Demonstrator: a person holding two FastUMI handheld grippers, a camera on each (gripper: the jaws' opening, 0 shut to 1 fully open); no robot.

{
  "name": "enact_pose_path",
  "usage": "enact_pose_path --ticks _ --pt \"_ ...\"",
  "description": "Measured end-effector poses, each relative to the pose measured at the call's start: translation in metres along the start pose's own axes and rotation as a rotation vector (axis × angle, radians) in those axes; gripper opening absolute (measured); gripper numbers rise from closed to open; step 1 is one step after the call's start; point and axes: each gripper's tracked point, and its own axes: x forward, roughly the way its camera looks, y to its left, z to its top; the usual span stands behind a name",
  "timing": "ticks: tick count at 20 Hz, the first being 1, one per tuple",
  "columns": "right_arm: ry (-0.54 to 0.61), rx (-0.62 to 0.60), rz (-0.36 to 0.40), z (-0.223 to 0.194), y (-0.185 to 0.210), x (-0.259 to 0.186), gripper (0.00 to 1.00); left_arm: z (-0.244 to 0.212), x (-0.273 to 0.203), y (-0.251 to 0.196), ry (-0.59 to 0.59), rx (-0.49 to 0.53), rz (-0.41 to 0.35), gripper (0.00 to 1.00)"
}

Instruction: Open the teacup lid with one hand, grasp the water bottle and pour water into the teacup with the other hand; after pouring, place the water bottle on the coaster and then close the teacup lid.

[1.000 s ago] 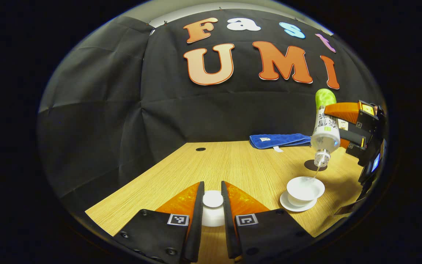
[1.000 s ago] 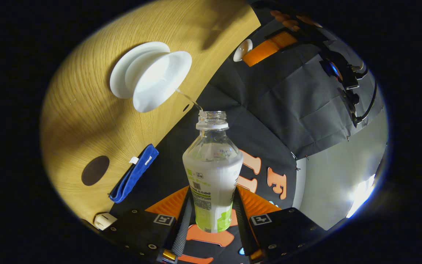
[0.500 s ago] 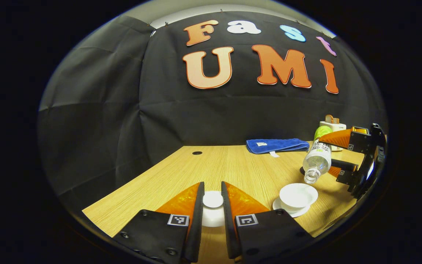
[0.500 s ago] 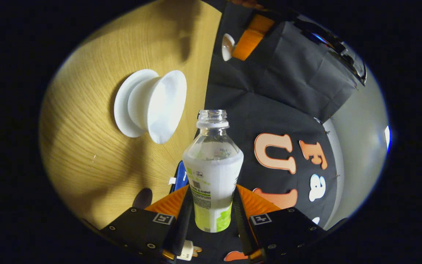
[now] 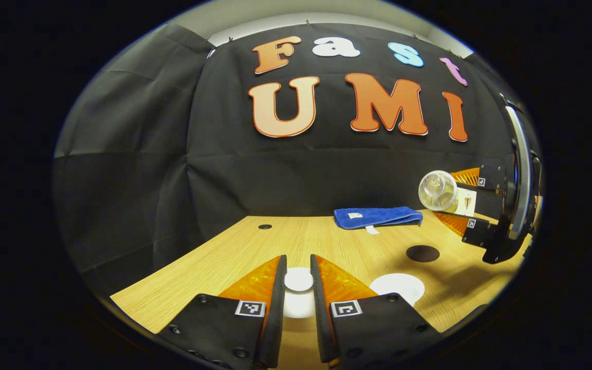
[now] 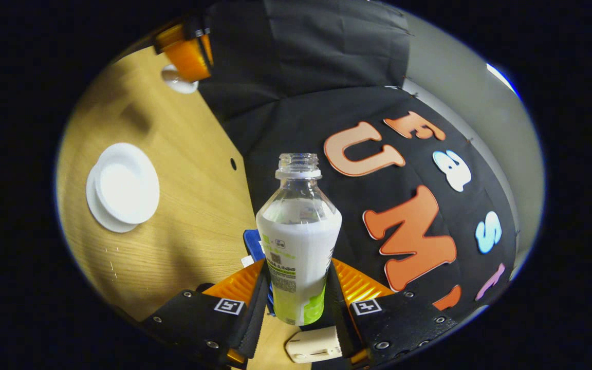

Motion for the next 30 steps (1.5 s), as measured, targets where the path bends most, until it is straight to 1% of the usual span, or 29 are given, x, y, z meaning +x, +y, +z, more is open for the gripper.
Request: enact_pose_path --ticks 3,5,8,12,13,14,15,17,20,22,24,25,27,30 --pt "0.033 0.207 -0.038 -0.014 -0.017 0.006 0.61 0.007 0.001 -0.01 -0.017 -0.002 -0.004 0.32" --pt "0.045 0.344 -0.046 -0.021 -0.024 0.013 0.61 0.013 -0.002 -0.018 -0.028 -0.007 -0.013 0.32" --pt "0.073 0.546 -0.034 -0.038 -0.026 0.015 0.61 0.018 -0.004 -0.025 -0.041 -0.017 -0.023 0.32" --pt "0.135 0.831 0.006 -0.055 -0.016 0.023 0.61 0.025 -0.005 -0.035 -0.062 -0.025 -0.038 0.32" --pt "0.155 0.884 0.012 -0.06 -0.011 0.025 0.61 0.026 -0.005 -0.038 -0.064 -0.024 -0.042 0.29" --pt "0.175 0.928 0.015 -0.067 -0.004 0.03 0.61 0.026 -0.005 -0.039 -0.065 -0.024 -0.042 0.33" --pt "0.192 0.966 0.027 -0.071 0.003 0.034 0.62 0.027 -0.006 -0.041 -0.064 -0.024 -0.046 0.33" --pt "0.231 1.013 0.057 -0.077 0.013 0.042 0.61 0.025 -0.006 -0.046 -0.057 -0.023 -0.052 0.32" --pt "0.274 1.008 0.078 -0.085 0.023 0.046 0.62 0.019 -0.004 -0.05 -0.042 -0.017 -0.056 0.32" --pt "0.291 1.035 0.105 -0.09 0.031 0.052 0.62 0.016 -0.002 -0.054 -0.03 -0.018 -0.062 0.33" --pt "0.318 1.024 0.113 -0.093 0.03 0.051 0.62 0.011 -0.001 -0.055 -0.018 -0.006 -0.064 0.32" --pt "0.31 1.03 0.105 -0.09 0.024 0.049 0.62 0.009 0.0 -0.056 -0.013 -0.009 -0.065 0.32" --pt "0.316 1.074 0.118 -0.089 0.026 0.047 0.61 0.007 0.001 -0.058 -0.002 -0.017 -0.069 0.32" --pt "0.321 1.088 0.125 -0.094 0.03 0.05 0.62 0.006 0.004 -0.063 0.004 -0.029 -0.08 0.32"
